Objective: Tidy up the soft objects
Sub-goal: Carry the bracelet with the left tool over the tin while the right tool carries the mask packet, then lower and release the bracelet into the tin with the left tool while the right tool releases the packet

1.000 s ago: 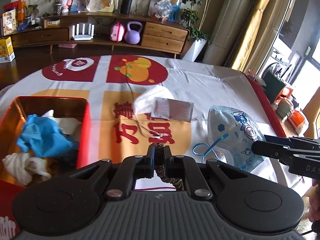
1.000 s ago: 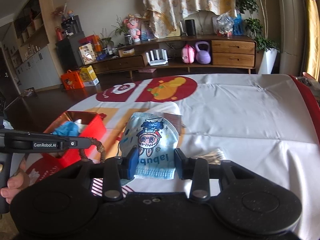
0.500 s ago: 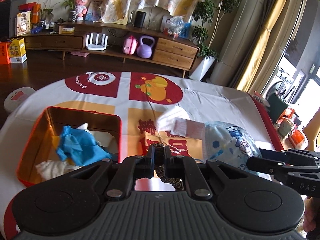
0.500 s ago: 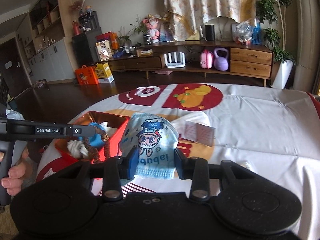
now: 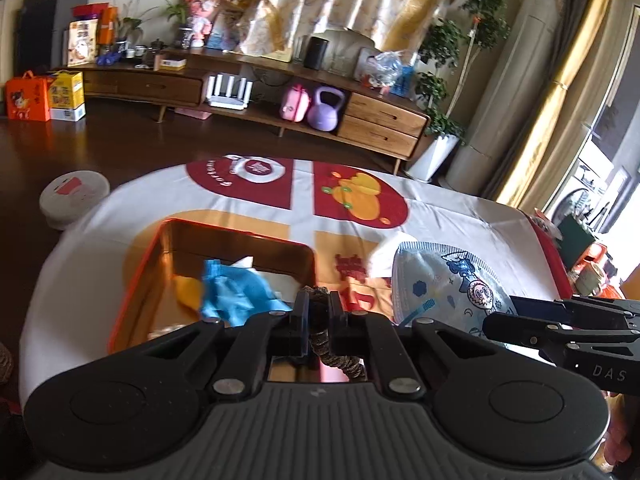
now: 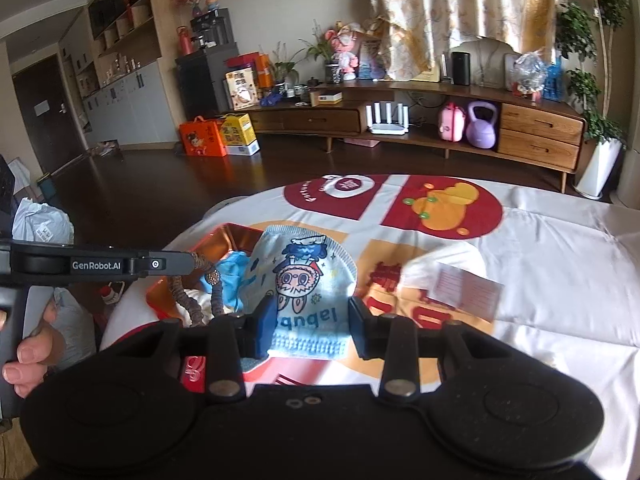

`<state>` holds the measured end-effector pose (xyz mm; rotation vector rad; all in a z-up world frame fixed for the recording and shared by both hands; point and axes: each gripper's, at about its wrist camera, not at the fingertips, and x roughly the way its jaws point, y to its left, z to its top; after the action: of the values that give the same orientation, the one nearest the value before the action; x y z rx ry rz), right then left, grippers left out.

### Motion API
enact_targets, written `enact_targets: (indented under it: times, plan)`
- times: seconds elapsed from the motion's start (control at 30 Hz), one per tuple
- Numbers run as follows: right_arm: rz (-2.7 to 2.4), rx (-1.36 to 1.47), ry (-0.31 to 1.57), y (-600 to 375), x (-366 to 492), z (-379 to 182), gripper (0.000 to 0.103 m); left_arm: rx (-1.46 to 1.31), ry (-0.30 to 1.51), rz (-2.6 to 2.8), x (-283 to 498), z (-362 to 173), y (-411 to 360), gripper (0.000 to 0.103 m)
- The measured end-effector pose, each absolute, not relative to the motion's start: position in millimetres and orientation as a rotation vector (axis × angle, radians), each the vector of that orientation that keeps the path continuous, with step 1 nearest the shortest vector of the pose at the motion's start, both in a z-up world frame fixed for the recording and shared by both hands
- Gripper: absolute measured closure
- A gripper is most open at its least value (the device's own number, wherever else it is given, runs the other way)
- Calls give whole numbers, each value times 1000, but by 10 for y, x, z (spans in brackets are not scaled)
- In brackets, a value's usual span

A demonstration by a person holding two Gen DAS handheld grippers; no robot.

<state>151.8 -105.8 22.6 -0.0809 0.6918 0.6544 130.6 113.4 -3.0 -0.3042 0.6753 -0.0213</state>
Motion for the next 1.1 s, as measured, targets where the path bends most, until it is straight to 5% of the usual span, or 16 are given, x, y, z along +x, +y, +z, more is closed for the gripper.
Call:
enact_targets:
  times: [1.1]
  plan:
    - [697,-212,790,204,2168,-314,65,-357,723,143,1740,-513,2080,94]
